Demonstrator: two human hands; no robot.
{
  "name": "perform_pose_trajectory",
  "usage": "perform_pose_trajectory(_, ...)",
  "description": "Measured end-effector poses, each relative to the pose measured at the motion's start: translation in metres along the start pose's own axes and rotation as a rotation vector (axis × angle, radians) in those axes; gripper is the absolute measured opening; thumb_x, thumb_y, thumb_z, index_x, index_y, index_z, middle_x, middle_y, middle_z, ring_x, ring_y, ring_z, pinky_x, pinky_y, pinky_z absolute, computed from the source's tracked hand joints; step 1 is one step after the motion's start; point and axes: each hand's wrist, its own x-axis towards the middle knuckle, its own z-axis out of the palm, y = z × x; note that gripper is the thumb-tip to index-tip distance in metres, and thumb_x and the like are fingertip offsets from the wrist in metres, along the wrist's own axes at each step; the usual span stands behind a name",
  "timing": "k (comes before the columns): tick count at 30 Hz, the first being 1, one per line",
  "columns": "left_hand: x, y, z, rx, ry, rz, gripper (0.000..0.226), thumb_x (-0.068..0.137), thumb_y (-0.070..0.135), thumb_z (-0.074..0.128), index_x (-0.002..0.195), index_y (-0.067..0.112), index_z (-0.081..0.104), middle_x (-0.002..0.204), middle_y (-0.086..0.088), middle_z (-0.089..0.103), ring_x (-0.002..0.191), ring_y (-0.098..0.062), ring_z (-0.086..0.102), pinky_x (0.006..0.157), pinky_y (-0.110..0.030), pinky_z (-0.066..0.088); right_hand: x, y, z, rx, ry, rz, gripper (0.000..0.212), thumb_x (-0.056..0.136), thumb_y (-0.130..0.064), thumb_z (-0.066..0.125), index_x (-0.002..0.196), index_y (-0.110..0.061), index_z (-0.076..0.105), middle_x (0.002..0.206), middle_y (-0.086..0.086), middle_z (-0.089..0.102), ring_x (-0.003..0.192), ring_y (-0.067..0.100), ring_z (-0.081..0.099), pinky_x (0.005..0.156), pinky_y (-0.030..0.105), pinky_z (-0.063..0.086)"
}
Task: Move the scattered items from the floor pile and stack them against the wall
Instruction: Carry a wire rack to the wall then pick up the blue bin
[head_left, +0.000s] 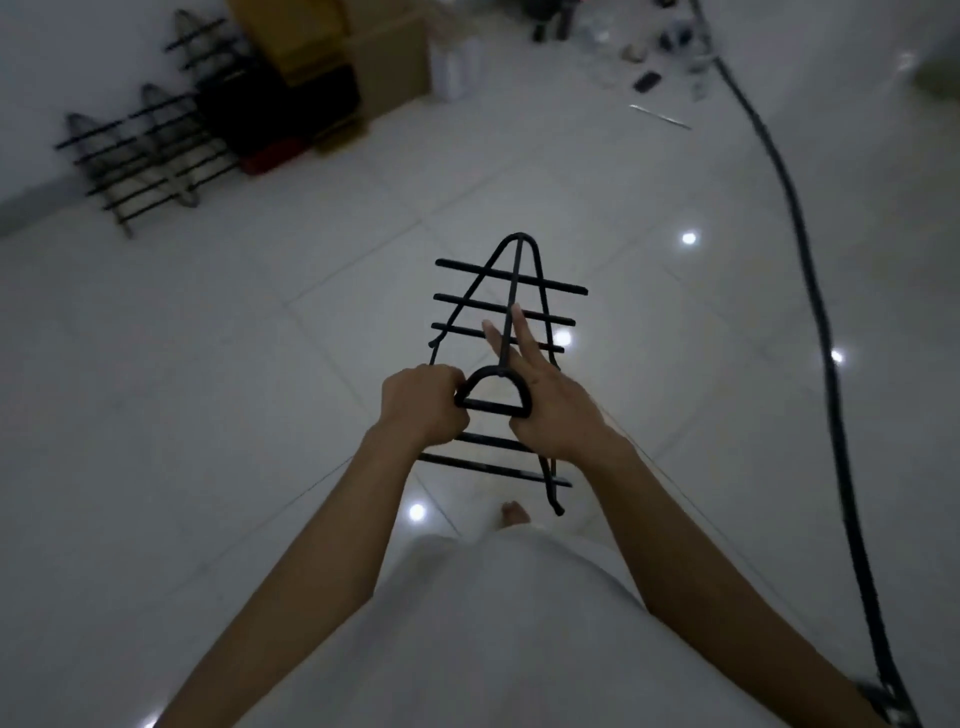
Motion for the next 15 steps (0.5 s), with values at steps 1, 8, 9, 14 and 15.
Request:
perform_pose_trajectory(1,-0.004,-0.005,-0.001,-0.023,0.016,-0.060,0.038,0.076,0.017,0.057,0.111,0.031,0.065,0.096,0.003,0.068,0.089,-0.020,0.063,0.068,-0.026,0.040,0.010,-0.002,0.000,0.002,-0.039,-0.042,0.124,0.068,0.011,0.061,0.148,-0.055,-0.007,0.158,-0.018,-0.024,0.060,0.006,0.048,0.044,0.020,0.039)
perform_pose_trajectory(8,-0.037,-0.036,-0.001,-0.143,0.230,-0.352,0.036,0.076,0.018,0.057,0.108,0.031,0.066,0.090,0.005,0.069,0.083,-0.019,0.064,0.067,-0.027,0.043,0.063,-0.033,-0.001,-0.086,-0.235,-0.330,0.125,0.065,0.010,0.060,0.149,-0.053,-0.007,0.157,-0.019,-0.026,0.072,0.015,0.058,0.043,0.022,0.041)
perform_pose_trajectory(9,-0.042,-0.040,0.000,-0.151,0.272,-0.385,0.035,0.077,0.017,0.056,0.107,0.031,0.066,0.090,0.005,0.070,0.082,-0.019,0.064,0.067,-0.026,0.044,0.069,-0.039,0.001,-0.107,-0.249,-0.368,0.124,0.065,0.010,0.061,0.149,-0.052,-0.007,0.158,-0.018,-0.025,0.071,0.013,0.057,0.043,0.022,0.043)
perform_pose_trajectory(14,-0.061,-0.067,0.000,-0.204,0.439,-0.539,0.034,0.076,0.013,0.058,0.103,0.030,0.068,0.078,0.003,0.070,0.071,-0.020,0.064,0.061,-0.025,0.043,0.102,-0.077,0.012,-0.191,-0.310,-0.532,0.124,0.065,0.011,0.062,0.151,-0.049,-0.005,0.158,-0.015,-0.025,0.068,0.009,0.050,0.049,0.028,0.050)
perform_pose_trajectory(15,-0.063,-0.074,-0.002,-0.217,0.478,-0.556,0.033,0.075,0.012,0.059,0.102,0.029,0.069,0.077,0.002,0.070,0.070,-0.021,0.064,0.061,-0.026,0.042,0.110,-0.086,0.015,-0.208,-0.322,-0.563,0.124,0.066,0.011,0.061,0.151,-0.049,-0.005,0.159,-0.015,-0.025,0.068,0.008,0.048,0.049,0.028,0.050)
